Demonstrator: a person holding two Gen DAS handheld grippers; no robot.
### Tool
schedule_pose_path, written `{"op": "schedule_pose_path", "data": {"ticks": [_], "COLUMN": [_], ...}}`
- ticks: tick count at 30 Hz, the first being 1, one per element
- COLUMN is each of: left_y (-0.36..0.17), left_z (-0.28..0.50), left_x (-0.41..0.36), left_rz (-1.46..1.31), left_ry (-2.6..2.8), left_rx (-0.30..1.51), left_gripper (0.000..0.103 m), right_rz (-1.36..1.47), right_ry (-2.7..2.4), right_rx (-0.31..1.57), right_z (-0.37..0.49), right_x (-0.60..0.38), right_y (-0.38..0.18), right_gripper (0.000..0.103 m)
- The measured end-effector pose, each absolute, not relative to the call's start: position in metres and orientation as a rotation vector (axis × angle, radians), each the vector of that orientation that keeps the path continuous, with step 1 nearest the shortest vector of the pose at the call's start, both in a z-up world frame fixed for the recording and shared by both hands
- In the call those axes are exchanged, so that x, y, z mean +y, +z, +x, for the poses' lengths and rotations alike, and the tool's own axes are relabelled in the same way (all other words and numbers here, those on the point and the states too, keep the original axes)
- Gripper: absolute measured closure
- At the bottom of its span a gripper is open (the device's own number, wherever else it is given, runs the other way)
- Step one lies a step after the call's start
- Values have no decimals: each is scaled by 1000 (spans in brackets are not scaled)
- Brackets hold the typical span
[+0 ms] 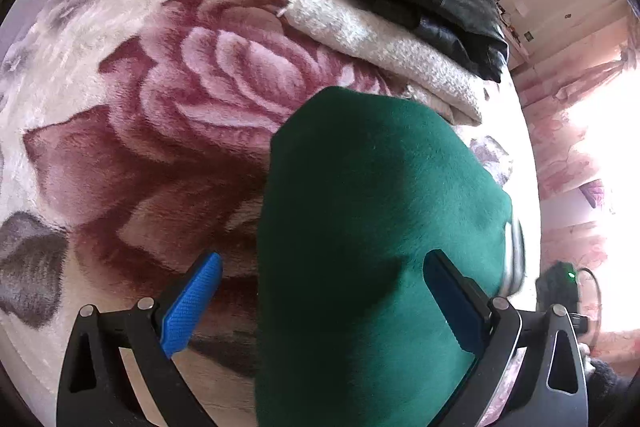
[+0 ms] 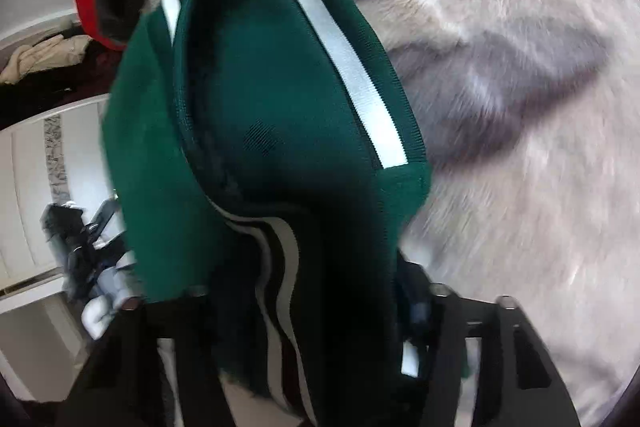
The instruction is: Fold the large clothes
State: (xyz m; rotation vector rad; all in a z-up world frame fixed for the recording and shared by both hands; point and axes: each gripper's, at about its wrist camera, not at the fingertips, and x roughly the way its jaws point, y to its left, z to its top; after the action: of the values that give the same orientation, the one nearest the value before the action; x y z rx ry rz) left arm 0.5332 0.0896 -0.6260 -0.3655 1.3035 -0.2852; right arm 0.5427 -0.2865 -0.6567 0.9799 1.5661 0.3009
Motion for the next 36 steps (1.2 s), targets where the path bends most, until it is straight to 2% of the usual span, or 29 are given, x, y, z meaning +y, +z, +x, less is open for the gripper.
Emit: {"op": "schedule_pose_path", "data": {"ticks": [2, 4, 6, 7, 9, 10, 11, 12, 13, 14, 15, 16, 17, 20, 21, 22, 23, 26, 28, 33, 34, 36], "left_y": [-629, -634, -633, -630, -625, -621, -614, -606, -601, -598, -597, -595, -595, -614, -628, -639, -649, -668, -678, -666, -656, -635], "left_z": [534, 535, 535, 536, 539, 542, 544, 548, 552, 557, 564, 570, 578, 596, 605, 610, 614, 621, 625, 634, 633, 627], "left_x": [96, 101, 96, 92, 89, 88, 88, 86, 82, 78, 73, 67, 57, 37, 36, 37, 38, 33, 24, 34, 38, 51], "left_rz": [-373, -377, -351, -325, -272, -268, -266, -247, -226, -211, -212, -219, -199, -119, -115, -126, -140, -127, -71, -146, -154, -181], "left_ry": [-283, -285, -291, -282, -248, -242, -239, -225, -217, -220, -247, -281, -293, -274, -254, -258, -251, -265, -265, -267, -269, -266], "left_rx": [1306, 1322, 1324, 1318, 1304, 1293, 1270, 1245, 1238, 1240, 1246, 1240, 1238, 1299, 1330, 1364, 1385, 1406, 1401, 1458, 1455, 1425], "left_gripper": [0, 0, 0, 0, 0, 5, 15, 47, 92, 103, 102, 102, 102, 103, 103, 103, 103, 103, 103, 103, 102, 101], "right_rz": [1125, 1070, 879, 819, 819, 804, 766, 737, 667, 622, 587, 556, 516, 456, 435, 394, 365, 342, 249, 403, 464, 535], "right_ry": [306, 264, 150, 118, 120, 111, 91, 86, 67, 58, 62, 73, 91, 100, 96, 86, 60, 4, -23, 2, 49, 96], "right_rx": [1554, 1562, 1597, 1601, 1613, 1599, 1571, 1544, 1499, 1465, 1420, 1389, 1383, 1418, 1435, 1470, 1526, 1599, 1589, 1619, 1603, 1552], "right_z": [531, 530, 532, 537, 549, 557, 564, 570, 580, 587, 591, 600, 615, 654, 658, 664, 670, 682, 692, 700, 698, 689], "right_x": [-292, -297, -299, -301, -305, -308, -311, -315, -315, -312, -310, -304, -294, -261, -243, -227, -220, -207, -196, -217, -228, -245], "right_y": [-647, -646, -650, -650, -644, -632, -617, -606, -586, -573, -559, -547, -542, -558, -566, -576, -598, -641, -642, -632, -623, -606], "right_gripper": [58, 58, 54, 42, 39, 39, 38, 38, 38, 38, 40, 50, 66, 75, 76, 82, 82, 82, 82, 81, 76, 52]}}
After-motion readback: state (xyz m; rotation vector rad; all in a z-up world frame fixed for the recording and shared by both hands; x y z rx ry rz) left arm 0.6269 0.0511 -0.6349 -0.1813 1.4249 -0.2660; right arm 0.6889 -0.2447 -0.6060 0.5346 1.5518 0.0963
